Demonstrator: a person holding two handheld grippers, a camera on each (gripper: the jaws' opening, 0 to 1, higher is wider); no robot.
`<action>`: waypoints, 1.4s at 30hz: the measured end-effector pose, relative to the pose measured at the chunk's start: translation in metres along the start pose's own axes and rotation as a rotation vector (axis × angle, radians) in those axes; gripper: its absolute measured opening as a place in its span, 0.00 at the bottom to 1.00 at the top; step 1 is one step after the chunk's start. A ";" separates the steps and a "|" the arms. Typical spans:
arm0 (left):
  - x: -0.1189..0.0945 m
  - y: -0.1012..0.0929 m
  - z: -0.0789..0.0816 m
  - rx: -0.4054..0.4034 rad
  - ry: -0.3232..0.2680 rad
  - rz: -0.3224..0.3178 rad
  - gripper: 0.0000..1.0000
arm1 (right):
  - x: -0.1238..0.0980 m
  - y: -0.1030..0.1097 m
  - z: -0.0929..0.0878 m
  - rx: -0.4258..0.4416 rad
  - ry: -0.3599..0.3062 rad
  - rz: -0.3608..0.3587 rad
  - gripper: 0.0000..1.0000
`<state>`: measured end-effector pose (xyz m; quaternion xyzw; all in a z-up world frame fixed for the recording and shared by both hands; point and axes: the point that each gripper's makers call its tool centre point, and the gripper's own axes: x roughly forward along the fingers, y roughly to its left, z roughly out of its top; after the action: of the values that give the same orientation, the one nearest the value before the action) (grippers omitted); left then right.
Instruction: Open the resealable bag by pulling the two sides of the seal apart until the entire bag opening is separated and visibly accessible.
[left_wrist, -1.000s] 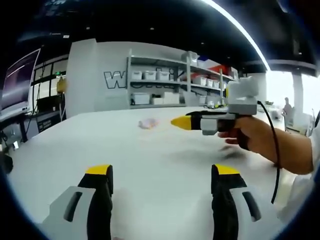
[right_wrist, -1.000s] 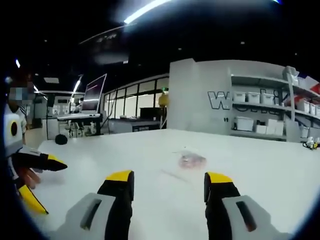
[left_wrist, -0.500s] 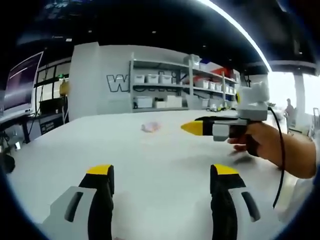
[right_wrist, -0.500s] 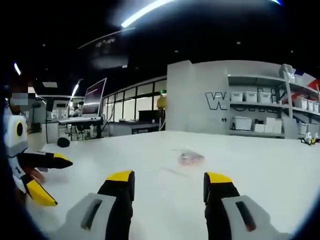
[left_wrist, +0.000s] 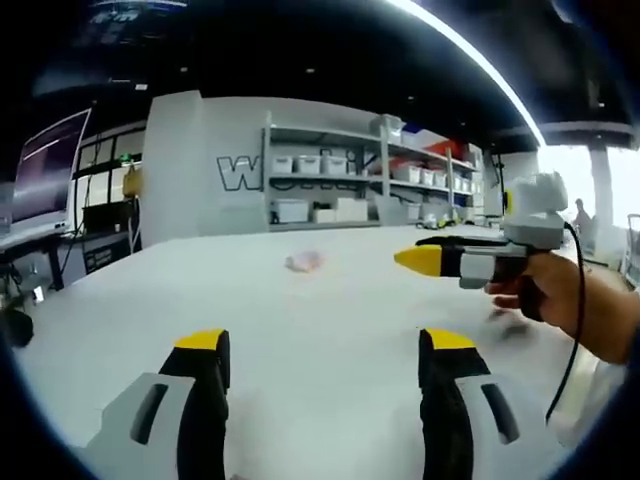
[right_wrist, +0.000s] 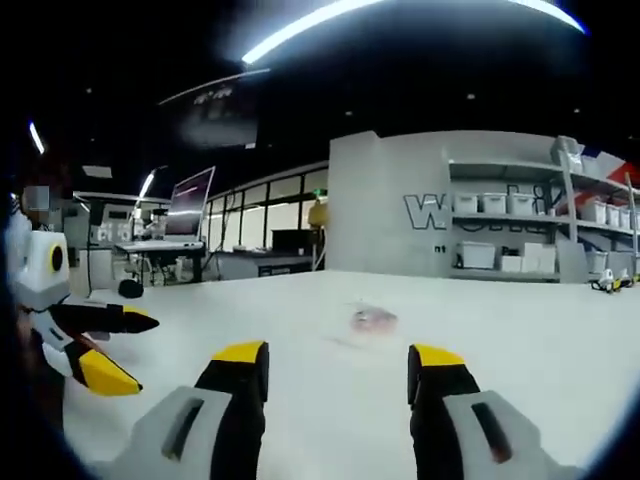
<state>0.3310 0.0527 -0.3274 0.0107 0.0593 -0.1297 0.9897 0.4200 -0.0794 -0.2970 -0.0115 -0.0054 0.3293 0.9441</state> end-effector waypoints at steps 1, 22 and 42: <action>0.000 0.000 0.001 0.001 -0.004 0.001 0.77 | -0.002 -0.001 0.001 0.001 -0.004 -0.004 0.56; -0.003 0.007 0.021 0.061 -0.076 0.086 0.78 | -0.051 -0.020 0.000 -0.020 -0.011 -0.086 0.59; 0.002 0.035 0.016 0.135 -0.018 0.226 1.00 | -0.055 -0.054 -0.006 -0.165 0.113 -0.193 1.00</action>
<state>0.3433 0.0851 -0.3117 0.0825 0.0397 -0.0209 0.9956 0.4110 -0.1561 -0.3021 -0.1072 0.0197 0.2342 0.9661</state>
